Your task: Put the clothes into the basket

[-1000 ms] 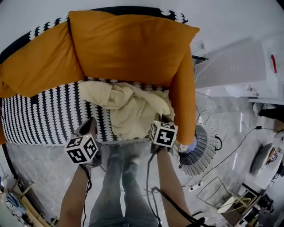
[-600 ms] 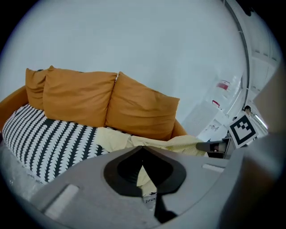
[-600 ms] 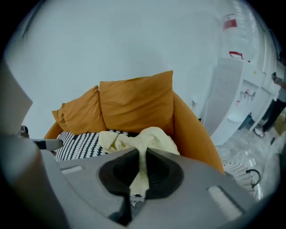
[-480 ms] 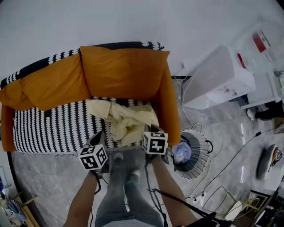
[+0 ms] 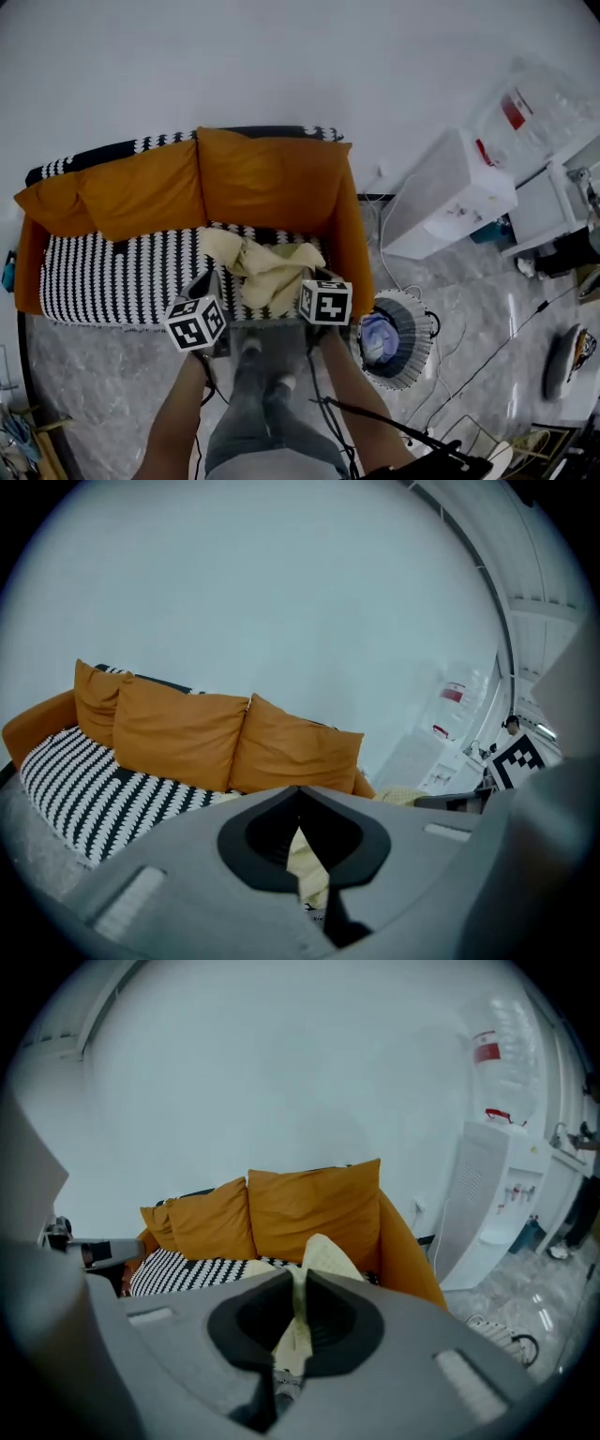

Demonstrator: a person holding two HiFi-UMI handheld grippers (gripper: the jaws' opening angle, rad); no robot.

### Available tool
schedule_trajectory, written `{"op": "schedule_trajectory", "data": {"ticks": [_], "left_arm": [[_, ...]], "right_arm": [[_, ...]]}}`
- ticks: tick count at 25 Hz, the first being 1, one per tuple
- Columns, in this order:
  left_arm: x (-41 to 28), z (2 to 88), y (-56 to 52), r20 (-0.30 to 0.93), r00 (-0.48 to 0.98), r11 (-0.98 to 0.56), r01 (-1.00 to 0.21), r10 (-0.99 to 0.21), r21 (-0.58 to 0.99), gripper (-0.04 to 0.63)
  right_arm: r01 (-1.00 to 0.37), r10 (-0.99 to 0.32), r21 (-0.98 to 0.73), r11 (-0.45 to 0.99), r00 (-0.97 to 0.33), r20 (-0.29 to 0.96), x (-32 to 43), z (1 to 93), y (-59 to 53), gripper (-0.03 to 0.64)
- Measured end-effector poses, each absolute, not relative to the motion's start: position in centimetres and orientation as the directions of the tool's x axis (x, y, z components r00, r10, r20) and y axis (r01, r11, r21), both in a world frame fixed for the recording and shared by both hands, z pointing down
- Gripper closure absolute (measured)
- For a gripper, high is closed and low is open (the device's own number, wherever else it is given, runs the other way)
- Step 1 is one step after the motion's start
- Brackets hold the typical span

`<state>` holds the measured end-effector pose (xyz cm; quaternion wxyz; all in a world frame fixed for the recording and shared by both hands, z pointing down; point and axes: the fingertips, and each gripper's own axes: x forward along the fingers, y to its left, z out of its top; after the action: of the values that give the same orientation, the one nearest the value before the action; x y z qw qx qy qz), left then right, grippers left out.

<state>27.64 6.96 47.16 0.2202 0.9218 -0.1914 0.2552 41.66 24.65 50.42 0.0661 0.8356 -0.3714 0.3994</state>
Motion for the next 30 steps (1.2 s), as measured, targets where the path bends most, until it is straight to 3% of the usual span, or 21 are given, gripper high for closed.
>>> {"op": "schedule_trajectory", "data": {"ticks": [7, 12, 30], "left_arm": [[26.5, 42.0, 6.7, 0.488, 0.824, -0.821, -0.474, -0.287, 0.317, 0.601], [25.1, 40.1, 7.8, 0.513, 0.814, -0.804, -0.486, -0.273, 0.343, 0.601], [25.2, 29.2, 11.1, 0.372, 0.885, -0.891, -0.383, -0.279, 0.243, 0.601]], "right_arm": [[-0.738, -0.627, -0.137, -0.661, 0.441, 0.642, 41.3, 43.6, 23.2, 0.604], [-0.743, -0.65, -0.127, -0.657, 0.473, 0.595, 40.8, 39.1, 23.9, 0.604], [-0.743, -0.686, -0.076, -0.666, 0.569, 0.453, 40.4, 27.9, 26.6, 0.606]]}}
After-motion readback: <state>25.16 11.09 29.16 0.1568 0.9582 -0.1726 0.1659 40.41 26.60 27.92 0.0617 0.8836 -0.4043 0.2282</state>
